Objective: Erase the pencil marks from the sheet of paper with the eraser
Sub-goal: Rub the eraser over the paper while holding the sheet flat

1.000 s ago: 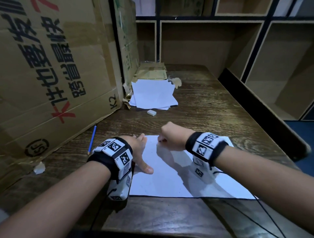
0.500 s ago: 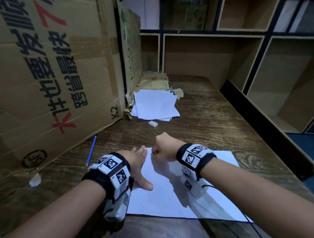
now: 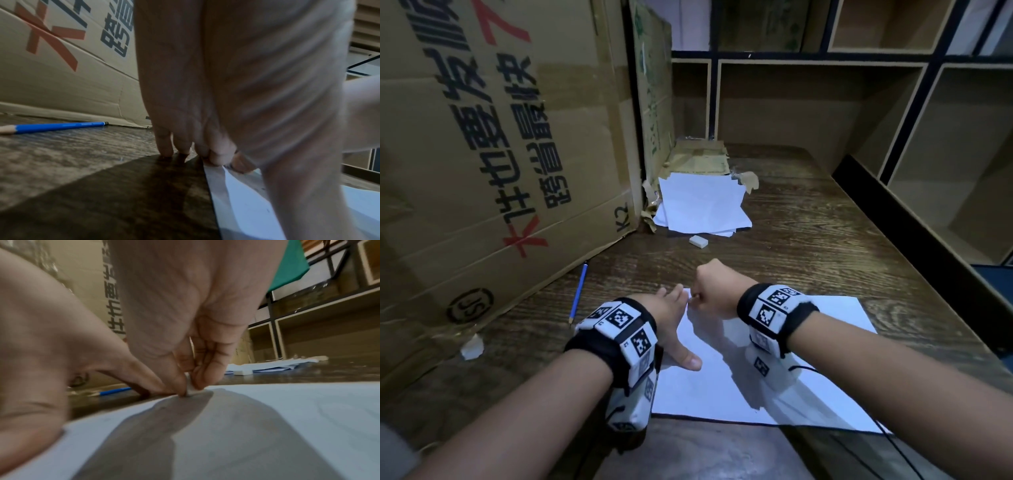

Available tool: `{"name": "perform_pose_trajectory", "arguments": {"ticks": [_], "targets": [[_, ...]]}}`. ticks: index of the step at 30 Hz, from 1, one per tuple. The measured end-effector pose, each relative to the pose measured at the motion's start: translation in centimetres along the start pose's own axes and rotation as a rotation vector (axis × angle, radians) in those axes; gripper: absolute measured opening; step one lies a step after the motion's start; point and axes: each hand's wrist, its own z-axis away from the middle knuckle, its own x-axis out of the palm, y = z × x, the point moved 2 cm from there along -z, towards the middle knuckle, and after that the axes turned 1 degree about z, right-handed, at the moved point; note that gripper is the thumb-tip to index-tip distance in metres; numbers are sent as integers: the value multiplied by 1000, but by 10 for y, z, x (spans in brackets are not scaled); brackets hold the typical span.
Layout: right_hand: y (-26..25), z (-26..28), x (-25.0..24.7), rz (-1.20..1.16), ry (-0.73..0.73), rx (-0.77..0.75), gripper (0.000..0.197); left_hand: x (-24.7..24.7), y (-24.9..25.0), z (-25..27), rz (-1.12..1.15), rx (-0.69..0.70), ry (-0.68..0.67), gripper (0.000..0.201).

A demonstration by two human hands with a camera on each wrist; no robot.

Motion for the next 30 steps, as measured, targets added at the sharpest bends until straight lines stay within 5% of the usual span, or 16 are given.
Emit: {"name": "perform_pose_trajectory", "arguments": {"ticks": [4, 10, 15, 20, 26, 30], "targets": [[-11, 22, 4, 38, -111, -107, 35, -1, -2, -3, 22, -3, -10, 142], [19, 11, 0, -39, 38, 43, 30, -2, -2, -2, 9, -17, -34, 141], [-10, 37, 9, -19, -91, -108, 32, 1, 1, -2, -17, -21, 1, 140], [24, 24, -2, -43, 37, 33, 34, -1, -2, -4, -13, -26, -16, 143], [-5, 53, 10, -25, -124, -111, 33, -2, 3, 0, -33, -21, 0, 139], [28, 36, -1, -48, 1, 27, 31, -3, 0, -1, -23, -21, -23, 140]]}}
